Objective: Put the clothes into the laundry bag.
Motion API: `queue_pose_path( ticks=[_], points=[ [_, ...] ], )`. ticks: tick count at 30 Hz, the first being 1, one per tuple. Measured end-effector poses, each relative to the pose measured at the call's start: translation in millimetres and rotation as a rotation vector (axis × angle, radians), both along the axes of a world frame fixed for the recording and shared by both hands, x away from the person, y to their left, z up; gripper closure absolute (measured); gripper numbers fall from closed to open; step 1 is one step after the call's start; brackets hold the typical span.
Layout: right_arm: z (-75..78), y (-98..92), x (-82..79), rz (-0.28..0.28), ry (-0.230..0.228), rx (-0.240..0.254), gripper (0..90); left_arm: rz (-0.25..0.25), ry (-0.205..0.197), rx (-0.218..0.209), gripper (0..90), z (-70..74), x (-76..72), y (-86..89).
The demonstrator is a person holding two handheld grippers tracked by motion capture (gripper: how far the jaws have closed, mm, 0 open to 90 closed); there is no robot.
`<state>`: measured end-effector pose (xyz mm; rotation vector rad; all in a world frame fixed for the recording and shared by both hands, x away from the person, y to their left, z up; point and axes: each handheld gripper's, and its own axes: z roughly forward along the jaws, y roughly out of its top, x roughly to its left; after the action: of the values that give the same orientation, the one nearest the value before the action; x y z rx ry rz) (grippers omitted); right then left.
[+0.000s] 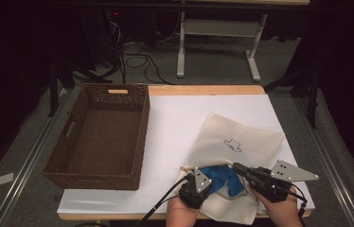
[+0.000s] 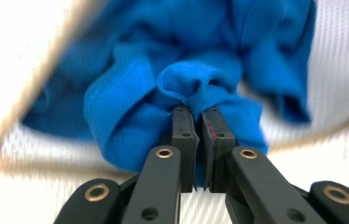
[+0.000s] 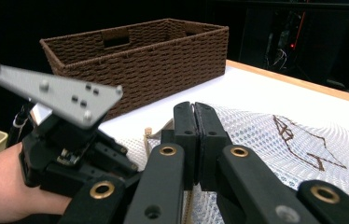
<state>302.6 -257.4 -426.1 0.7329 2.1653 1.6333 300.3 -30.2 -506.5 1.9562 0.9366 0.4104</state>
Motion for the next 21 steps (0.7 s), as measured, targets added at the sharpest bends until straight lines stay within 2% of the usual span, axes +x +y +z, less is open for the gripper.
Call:
queue_pose_path(
  ticks=[3, 7, 9, 11, 13, 17, 18, 21],
  points=[
    [0.0, 0.8, -0.1, -0.001, 0.004, 0.001, 90.0, -0.020, -0.031, 0.008, 85.3, 0.9, 7.4, -19.0],
    [-0.5, -1.0, 0.7, -0.004, 0.003, 0.002, 90.0, -0.023, -0.037, -0.006, 84.6, -4.2, 17.9, -40.2],
    [-1.2, -2.3, 1.2, -0.009, 0.009, 0.007, 90.0, -0.022, -0.028, -0.025, 83.7, -7.0, 22.6, -46.7],
    [-1.8, -3.1, 2.1, -0.011, 0.008, 0.004, 90.0, -0.033, -0.040, -0.034, 81.6, -8.2, 23.5, -51.0],
    [-2.3, -3.5, 2.2, -0.011, 0.013, 0.008, 90.0, -0.056, -0.043, -0.051, 75.0, -8.2, 21.2, -52.4],
    [-2.6, -3.8, 1.5, -0.011, 0.013, 0.007, 90.0, -0.094, -0.004, -0.056, 58.2, -6.7, 18.3, -46.0],
    [-2.8, -3.4, 1.4, -0.012, 0.011, 0.005, 90.0, -0.095, 0.001, -0.072, 54.3, -6.5, 17.0, -44.2],
    [-3.0, -2.7, 0.8, -0.012, 0.014, 0.000, 90.0, -0.113, 0.003, -0.067, 47.7, -5.5, 12.5, -37.4]
  ],
)
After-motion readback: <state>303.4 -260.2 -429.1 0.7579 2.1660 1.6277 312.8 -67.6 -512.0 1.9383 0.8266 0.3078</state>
